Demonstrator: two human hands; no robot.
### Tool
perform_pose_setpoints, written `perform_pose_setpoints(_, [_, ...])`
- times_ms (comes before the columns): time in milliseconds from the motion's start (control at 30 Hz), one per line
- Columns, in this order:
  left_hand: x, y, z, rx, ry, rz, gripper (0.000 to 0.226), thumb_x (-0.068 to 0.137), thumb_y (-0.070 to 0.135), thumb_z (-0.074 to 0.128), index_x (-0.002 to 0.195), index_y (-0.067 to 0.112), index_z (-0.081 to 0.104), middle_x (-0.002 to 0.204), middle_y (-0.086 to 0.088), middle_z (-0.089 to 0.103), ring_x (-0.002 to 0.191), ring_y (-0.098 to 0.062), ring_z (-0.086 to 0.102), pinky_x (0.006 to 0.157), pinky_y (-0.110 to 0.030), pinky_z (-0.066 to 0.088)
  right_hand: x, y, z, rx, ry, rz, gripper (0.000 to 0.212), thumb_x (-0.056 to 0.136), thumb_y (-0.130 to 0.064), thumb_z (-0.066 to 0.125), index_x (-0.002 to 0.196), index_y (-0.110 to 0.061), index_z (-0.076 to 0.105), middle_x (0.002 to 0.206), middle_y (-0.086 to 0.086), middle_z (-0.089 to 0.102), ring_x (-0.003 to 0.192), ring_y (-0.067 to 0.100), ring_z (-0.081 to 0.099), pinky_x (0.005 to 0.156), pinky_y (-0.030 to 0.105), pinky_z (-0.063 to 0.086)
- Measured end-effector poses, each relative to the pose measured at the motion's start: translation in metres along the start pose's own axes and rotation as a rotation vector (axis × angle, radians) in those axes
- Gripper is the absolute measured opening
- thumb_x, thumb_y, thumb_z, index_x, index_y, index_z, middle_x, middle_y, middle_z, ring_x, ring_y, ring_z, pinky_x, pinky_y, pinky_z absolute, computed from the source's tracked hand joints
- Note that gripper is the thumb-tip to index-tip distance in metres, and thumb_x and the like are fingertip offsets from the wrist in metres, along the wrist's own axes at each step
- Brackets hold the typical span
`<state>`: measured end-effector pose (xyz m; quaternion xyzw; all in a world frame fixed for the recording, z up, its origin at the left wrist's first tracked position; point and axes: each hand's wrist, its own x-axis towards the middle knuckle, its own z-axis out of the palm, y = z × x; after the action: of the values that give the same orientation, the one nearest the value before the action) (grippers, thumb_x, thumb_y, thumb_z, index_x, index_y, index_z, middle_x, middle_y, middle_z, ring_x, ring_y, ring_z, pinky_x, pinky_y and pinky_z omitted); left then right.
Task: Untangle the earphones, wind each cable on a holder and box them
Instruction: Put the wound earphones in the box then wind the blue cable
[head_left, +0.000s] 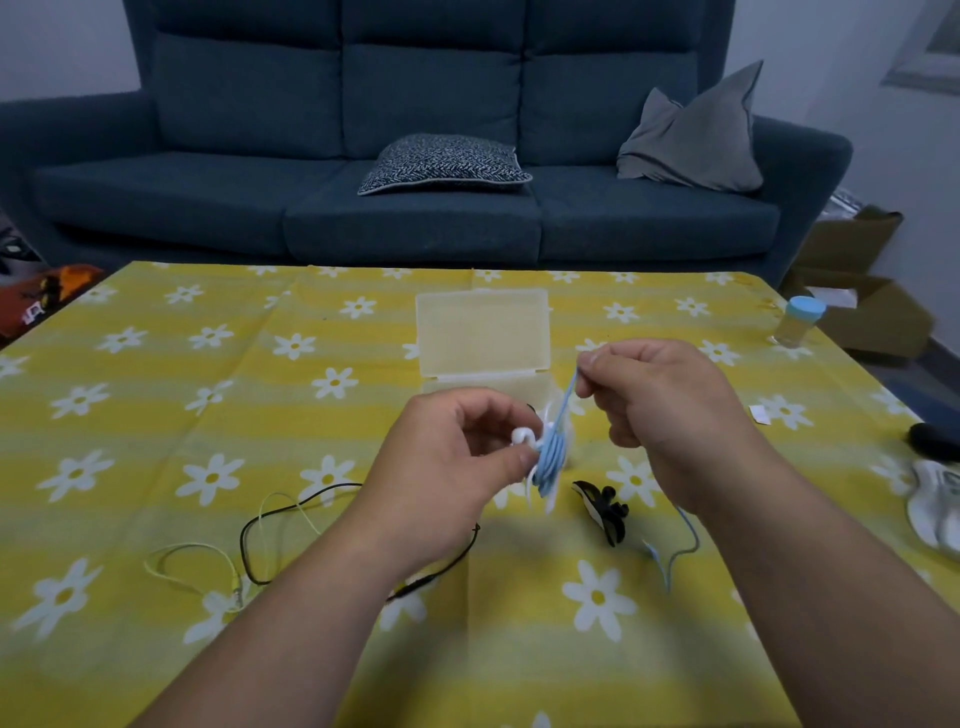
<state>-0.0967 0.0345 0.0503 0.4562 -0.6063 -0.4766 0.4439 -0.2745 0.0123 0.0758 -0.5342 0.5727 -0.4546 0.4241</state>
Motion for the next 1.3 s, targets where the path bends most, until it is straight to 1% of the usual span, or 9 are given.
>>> perform_pose_setpoints(100, [0.001,0.000,-0.001,-0.151,-0.002,-0.001,0.019,0.079,-0.009,0.072,0.086,0.008,0.073,0.088,-0.020,0.072,0.076,-0.022,0.068,0.077,-0.038,0.056,0.004,0.005,0.000,-0.020,0.035,0.012,0.039,0.094,-0.023,0.060,0.057,-0.016,0.065,0.044,-0.014,0.038,0.042,0.006,0.030,0.052,0.030,0.024])
perform_pose_setpoints(200, [0.000,0.001,0.000,-0.307,-0.011,0.008,0.016,0.072,0.001,0.073,0.081,0.014,0.076,0.087,-0.015,0.073,0.078,-0.025,0.068,0.074,-0.038,0.057,0.006,0.011,0.004,-0.078,0.008,0.050,0.035,0.094,-0.028,0.061,0.064,-0.012,0.069,0.046,-0.014,0.040,0.045,0.008,0.032,0.055,0.030,0.027])
perform_pose_setpoints(333, [0.001,0.002,0.000,-0.408,0.063,0.008,0.016,0.070,0.008,0.070,0.083,0.016,0.077,0.091,-0.018,0.073,0.085,-0.032,0.067,0.080,-0.039,0.057,0.004,0.021,0.015,-0.147,-0.167,0.123,0.031,0.095,-0.022,0.057,0.068,-0.012,0.070,0.050,-0.007,0.041,0.047,0.013,0.029,0.051,0.030,0.021])
perform_pose_setpoints(433, [0.003,0.002,-0.003,-0.448,0.104,-0.009,0.016,0.070,0.009,0.070,0.082,0.015,0.077,0.090,-0.016,0.073,0.086,-0.031,0.064,0.083,-0.040,0.055,0.000,0.024,0.021,-0.251,-0.271,0.116,0.031,0.094,-0.031,0.056,0.076,-0.011,0.070,0.051,-0.010,0.042,0.048,0.012,0.028,0.050,0.028,0.022])
perform_pose_setpoints(633, [-0.003,0.005,-0.006,-0.454,-0.035,-0.007,0.015,0.072,0.007,0.070,0.083,0.014,0.077,0.085,-0.009,0.073,0.075,-0.018,0.068,0.065,-0.026,0.057,0.009,0.022,0.009,-0.153,0.054,0.063,0.038,0.099,-0.030,0.053,0.065,-0.015,0.059,0.062,0.005,0.035,0.053,0.018,0.027,0.061,0.037,0.026])
perform_pose_setpoints(967, [-0.003,0.005,-0.001,-0.269,-0.183,0.014,0.019,0.072,0.005,0.069,0.083,0.019,0.077,0.083,-0.004,0.072,0.074,-0.014,0.063,0.070,-0.025,0.053,0.014,0.019,0.001,-0.130,0.218,0.017,0.040,0.101,-0.030,0.053,0.065,-0.016,0.059,0.065,-0.012,0.043,0.057,0.005,0.036,0.057,0.028,0.029])
perform_pose_setpoints(1100, [-0.003,0.007,0.000,-0.345,-0.146,0.044,0.019,0.072,0.002,0.070,0.082,0.016,0.077,0.082,-0.005,0.072,0.072,-0.015,0.065,0.068,-0.024,0.054,0.007,0.018,0.005,-0.246,0.108,0.057,0.042,0.100,-0.028,0.054,0.060,-0.017,0.056,0.060,0.004,0.036,0.047,0.016,0.027,0.052,0.027,0.023])
perform_pose_setpoints(1200, [-0.001,0.006,0.000,-0.408,0.055,0.053,0.018,0.075,-0.005,0.074,0.081,0.013,0.075,0.083,-0.009,0.073,0.076,-0.019,0.066,0.069,-0.025,0.056,0.000,0.020,0.013,-0.355,-0.107,0.122,0.041,0.096,-0.023,0.056,0.055,-0.016,0.058,0.049,-0.006,0.039,0.042,0.014,0.028,0.048,0.026,0.023])
perform_pose_setpoints(1300, [0.005,0.000,-0.004,-0.327,0.284,0.042,0.024,0.084,-0.011,0.064,0.086,0.012,0.072,0.080,-0.005,0.074,0.072,-0.016,0.067,0.069,-0.024,0.056,-0.009,0.019,0.027,-0.380,-0.300,0.089,0.036,0.100,-0.027,0.051,0.068,-0.017,0.063,0.053,-0.009,0.044,0.039,0.006,0.031,0.043,0.022,0.025])
